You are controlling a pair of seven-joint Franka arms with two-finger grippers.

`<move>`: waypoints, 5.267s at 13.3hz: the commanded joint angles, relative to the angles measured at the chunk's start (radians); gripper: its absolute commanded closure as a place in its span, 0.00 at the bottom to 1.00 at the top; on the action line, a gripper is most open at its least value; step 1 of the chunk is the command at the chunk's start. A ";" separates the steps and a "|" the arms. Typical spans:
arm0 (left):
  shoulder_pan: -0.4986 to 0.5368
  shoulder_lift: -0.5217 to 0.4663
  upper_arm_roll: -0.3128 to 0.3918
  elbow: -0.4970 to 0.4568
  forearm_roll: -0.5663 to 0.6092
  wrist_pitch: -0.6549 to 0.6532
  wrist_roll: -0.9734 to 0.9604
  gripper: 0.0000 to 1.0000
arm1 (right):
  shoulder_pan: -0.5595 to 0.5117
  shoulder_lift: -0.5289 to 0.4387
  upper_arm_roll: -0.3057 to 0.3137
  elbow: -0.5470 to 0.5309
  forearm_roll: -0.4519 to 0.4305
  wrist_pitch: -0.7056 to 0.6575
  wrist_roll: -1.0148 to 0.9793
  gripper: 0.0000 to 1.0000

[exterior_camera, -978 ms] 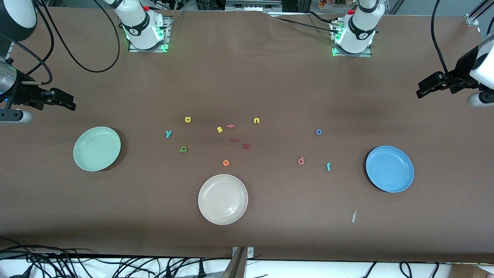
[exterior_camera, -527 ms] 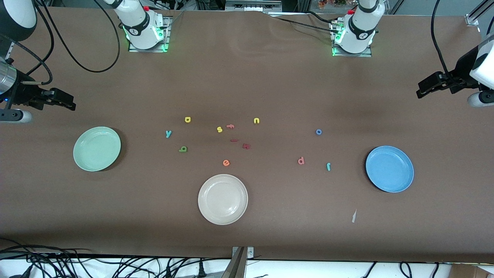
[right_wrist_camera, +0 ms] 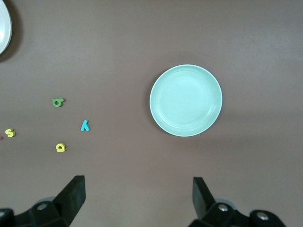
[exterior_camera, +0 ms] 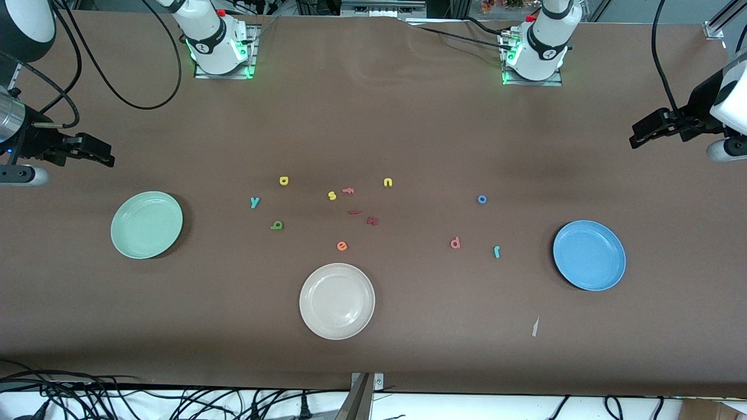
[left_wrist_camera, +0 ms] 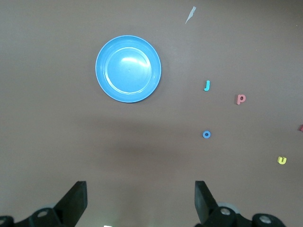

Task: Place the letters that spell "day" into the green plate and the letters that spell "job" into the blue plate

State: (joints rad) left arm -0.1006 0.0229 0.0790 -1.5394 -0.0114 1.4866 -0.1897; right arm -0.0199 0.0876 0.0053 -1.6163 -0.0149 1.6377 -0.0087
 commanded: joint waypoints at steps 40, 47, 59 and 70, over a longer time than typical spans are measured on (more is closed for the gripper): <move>0.007 0.015 -0.007 0.032 0.007 -0.016 0.012 0.00 | 0.003 -0.009 -0.001 -0.008 -0.011 -0.015 0.006 0.00; 0.007 0.015 -0.007 0.032 0.007 -0.016 0.010 0.00 | 0.003 -0.009 -0.002 -0.008 -0.010 -0.015 0.007 0.00; -0.007 0.015 -0.015 0.027 0.018 -0.051 0.018 0.00 | 0.000 0.006 -0.005 -0.007 -0.004 -0.015 0.016 0.00; 0.002 0.015 -0.013 0.032 0.013 -0.088 0.019 0.00 | 0.075 0.218 0.013 0.030 -0.002 0.033 0.016 0.00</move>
State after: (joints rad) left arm -0.1041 0.0256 0.0677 -1.5389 -0.0114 1.4164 -0.1896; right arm 0.0489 0.2842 0.0146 -1.6151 -0.0147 1.6822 -0.0004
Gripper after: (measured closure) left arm 0.000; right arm 0.000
